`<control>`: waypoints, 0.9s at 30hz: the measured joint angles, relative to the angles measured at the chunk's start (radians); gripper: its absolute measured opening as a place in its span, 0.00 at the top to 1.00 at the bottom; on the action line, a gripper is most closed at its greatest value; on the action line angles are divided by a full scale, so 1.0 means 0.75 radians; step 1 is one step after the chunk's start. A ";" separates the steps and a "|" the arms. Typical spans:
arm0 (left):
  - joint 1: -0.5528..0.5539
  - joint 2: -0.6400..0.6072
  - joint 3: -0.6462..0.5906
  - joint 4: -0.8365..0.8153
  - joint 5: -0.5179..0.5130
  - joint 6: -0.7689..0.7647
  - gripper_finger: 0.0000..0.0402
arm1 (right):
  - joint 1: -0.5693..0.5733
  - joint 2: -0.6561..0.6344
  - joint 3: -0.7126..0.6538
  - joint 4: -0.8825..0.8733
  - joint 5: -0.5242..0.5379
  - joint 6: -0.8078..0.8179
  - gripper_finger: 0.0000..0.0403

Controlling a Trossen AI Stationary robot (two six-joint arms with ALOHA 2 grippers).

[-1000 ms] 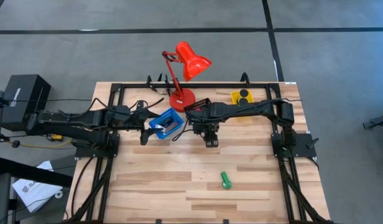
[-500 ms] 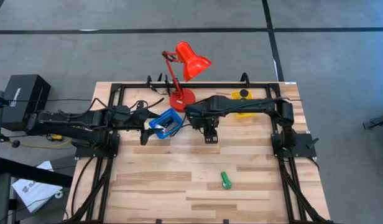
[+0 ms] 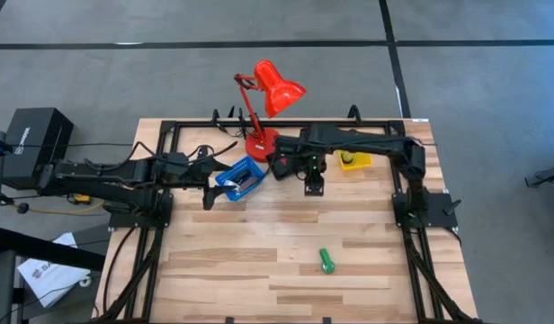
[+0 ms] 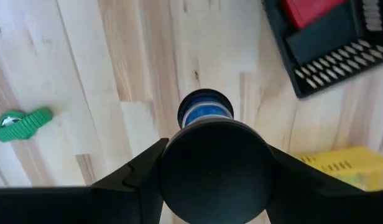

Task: Pick & Place Office items
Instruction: Put the blue hourglass into the yellow bin

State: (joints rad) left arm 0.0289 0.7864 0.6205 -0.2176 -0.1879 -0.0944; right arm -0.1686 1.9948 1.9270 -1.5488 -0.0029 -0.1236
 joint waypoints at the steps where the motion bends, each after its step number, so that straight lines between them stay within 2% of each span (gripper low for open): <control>1: 0.000 0.000 0.000 0.000 0.000 0.000 0.29 | -0.006 -0.008 0.000 -0.015 0.002 0.003 0.51; 6: 0.000 -0.001 -0.010 0.002 -0.001 0.000 0.29 | -0.027 -0.087 -0.006 -0.030 0.003 0.023 0.49; 15: 0.000 -0.001 -0.022 0.001 -0.005 -0.001 0.29 | -0.116 -0.384 -0.099 -0.032 0.004 0.189 0.50; 19: 0.000 -0.001 -0.022 0.001 -0.005 -0.001 0.29 | -0.152 -0.531 -0.239 -0.027 0.014 0.263 0.48; 27: 0.000 -0.001 -0.022 0.002 -0.004 -0.004 0.29 | -0.280 -0.800 -0.604 -0.009 0.114 0.393 0.51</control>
State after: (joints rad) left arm 0.0292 0.7860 0.6037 -0.2161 -0.1909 -0.0971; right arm -0.3788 1.3946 1.4737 -1.5553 0.0830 0.1711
